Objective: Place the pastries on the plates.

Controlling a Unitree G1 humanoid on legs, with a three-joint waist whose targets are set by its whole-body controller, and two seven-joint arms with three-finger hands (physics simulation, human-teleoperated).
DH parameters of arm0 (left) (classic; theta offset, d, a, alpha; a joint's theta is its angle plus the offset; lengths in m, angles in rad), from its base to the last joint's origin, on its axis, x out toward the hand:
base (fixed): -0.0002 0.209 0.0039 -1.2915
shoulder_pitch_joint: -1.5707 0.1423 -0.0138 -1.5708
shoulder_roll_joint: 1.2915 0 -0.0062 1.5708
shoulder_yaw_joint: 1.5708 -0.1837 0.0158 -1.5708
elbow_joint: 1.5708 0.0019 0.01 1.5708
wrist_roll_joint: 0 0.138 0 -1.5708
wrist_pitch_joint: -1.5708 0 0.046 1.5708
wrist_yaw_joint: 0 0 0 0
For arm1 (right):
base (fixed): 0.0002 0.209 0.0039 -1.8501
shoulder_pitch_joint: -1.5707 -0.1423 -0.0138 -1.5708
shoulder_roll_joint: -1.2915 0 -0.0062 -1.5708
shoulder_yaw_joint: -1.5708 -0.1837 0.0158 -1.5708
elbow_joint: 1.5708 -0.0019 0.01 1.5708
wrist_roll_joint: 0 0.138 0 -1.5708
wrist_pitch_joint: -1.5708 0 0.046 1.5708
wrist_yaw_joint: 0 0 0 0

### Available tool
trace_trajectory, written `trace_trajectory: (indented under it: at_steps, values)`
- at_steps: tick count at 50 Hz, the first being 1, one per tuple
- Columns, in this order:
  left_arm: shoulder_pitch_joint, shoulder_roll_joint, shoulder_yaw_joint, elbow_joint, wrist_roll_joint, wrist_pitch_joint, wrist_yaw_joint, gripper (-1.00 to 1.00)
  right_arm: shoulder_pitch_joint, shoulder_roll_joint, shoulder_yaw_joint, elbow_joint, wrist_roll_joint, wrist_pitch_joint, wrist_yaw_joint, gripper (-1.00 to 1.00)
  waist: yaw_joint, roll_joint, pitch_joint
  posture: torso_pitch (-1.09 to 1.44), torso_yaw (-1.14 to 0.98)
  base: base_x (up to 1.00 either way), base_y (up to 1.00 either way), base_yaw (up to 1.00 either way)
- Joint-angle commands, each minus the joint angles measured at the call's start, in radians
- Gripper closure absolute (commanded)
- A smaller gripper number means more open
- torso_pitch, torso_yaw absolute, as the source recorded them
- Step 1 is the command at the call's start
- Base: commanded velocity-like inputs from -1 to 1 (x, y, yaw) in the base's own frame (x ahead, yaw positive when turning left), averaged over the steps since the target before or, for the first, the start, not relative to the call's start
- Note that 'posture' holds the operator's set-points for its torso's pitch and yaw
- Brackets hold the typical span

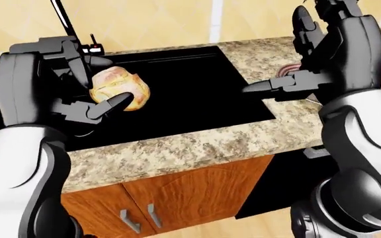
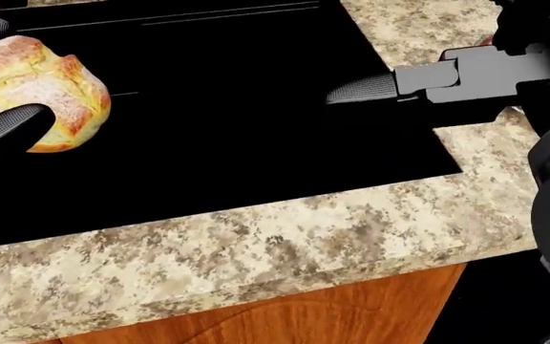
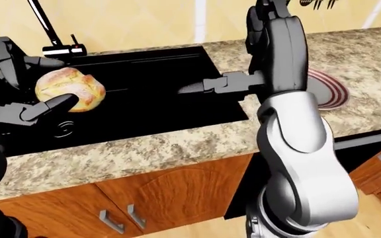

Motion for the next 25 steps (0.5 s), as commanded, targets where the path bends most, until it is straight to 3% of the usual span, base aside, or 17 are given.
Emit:
trace_trajectory:
  at_steps: [1, 3, 5, 7, 8, 9, 12, 16, 18, 19, 20, 21, 22, 25]
  values:
    - [-0.026, 0.012, 0.013, -0.023, 0.005, -0.031, 0.006, 1.00, -0.036, -0.004, -0.006, -0.019, 0.001, -0.022, -0.003, -1.00, 0.002, -0.006, -0.024, 0.00, 0.00, 0.00, -0.12, 0.00]
    - [-0.026, 0.015, 0.015, -0.021, 0.005, -0.032, 0.005, 1.00, -0.039, -0.004, -0.005, -0.016, 0.002, -0.020, -0.007, -1.00, 0.002, -0.014, -0.015, 0.00, 0.00, 0.00, -0.25, 0.00]
    - [-0.023, 0.013, 0.014, -0.023, 0.005, -0.033, 0.005, 1.00, -0.039, -0.003, -0.001, -0.014, 0.003, -0.023, -0.009, -1.00, -0.002, 0.009, 0.001, 0.00, 0.00, 0.00, -0.59, 0.00]
    - [-0.016, 0.012, 0.014, -0.023, 0.006, -0.037, 0.004, 1.00, -0.030, -0.002, 0.003, -0.013, 0.000, -0.032, -0.009, -1.00, -0.011, 0.057, 0.020, 0.00, 0.00, 0.00, -0.86, 0.00]
    - [-0.015, 0.012, 0.016, -0.026, 0.006, -0.036, 0.005, 1.00, -0.027, -0.001, 0.003, -0.010, -0.001, -0.037, -0.009, -1.00, -0.007, 0.105, 0.002, 0.00, 0.00, 0.00, -0.87, 0.00]
    - [-0.012, 0.012, 0.015, -0.027, 0.007, -0.037, 0.004, 1.00, -0.026, -0.001, 0.003, -0.012, -0.001, -0.037, -0.008, -1.00, 0.003, 0.074, 0.011, 0.00, 0.00, 0.00, -0.88, 0.00]
    - [-0.007, 0.010, 0.016, -0.032, 0.008, -0.036, 0.003, 1.00, -0.019, 0.003, 0.005, -0.012, -0.002, -0.042, -0.008, -1.00, -0.009, 0.084, -0.024, 0.00, 0.00, 0.00, -0.88, 0.00]
    - [-0.007, 0.010, 0.015, -0.032, 0.010, -0.036, 0.002, 1.00, -0.015, 0.004, 0.010, -0.008, -0.007, -0.051, -0.007, -1.00, -0.008, 0.059, -0.006, 0.00, 0.00, 0.00, -0.87, 0.00]
    - [-0.007, 0.011, 0.018, -0.035, 0.010, -0.034, 0.001, 1.00, -0.016, 0.004, 0.008, -0.007, -0.010, -0.052, -0.005, -1.00, -0.006, 0.025, -0.004, 0.00, 0.00, 0.00, -0.87, 0.00]
    - [-0.005, 0.011, 0.019, -0.035, 0.011, -0.035, 0.000, 1.00, -0.018, 0.003, 0.008, -0.010, -0.010, -0.048, -0.003, -1.00, -0.006, -0.002, -0.009, 0.00, 0.00, 0.00, -0.87, 0.00]
    - [-0.004, 0.011, 0.019, -0.037, 0.010, -0.034, 0.000, 1.00, -0.017, 0.003, 0.008, -0.011, -0.011, -0.047, -0.003, -1.00, -0.007, -0.052, -0.025, 0.00, 0.00, 0.00, -0.88, 0.00]
    - [-0.003, 0.011, 0.018, -0.036, 0.011, -0.035, 0.000, 1.00, -0.015, 0.003, 0.008, -0.013, -0.011, -0.047, -0.003, -1.00, -0.008, -0.057, -0.025, 0.00, 0.00, 0.00, -0.88, 0.00]
    - [-0.003, 0.011, 0.019, -0.036, 0.012, -0.036, 0.000, 1.00, -0.015, 0.004, 0.008, -0.013, -0.012, -0.047, -0.002, -1.00, -0.018, -0.044, -0.009, 0.00, 0.00, 0.00, -0.88, 0.00]
    - [-0.003, 0.009, 0.016, -0.032, 0.015, -0.041, 0.000, 1.00, -0.013, 0.004, 0.008, -0.014, -0.013, -0.046, 0.000, -1.00, -0.017, -0.010, -0.005, 0.00, 0.00, 0.00, -0.87, 0.00]
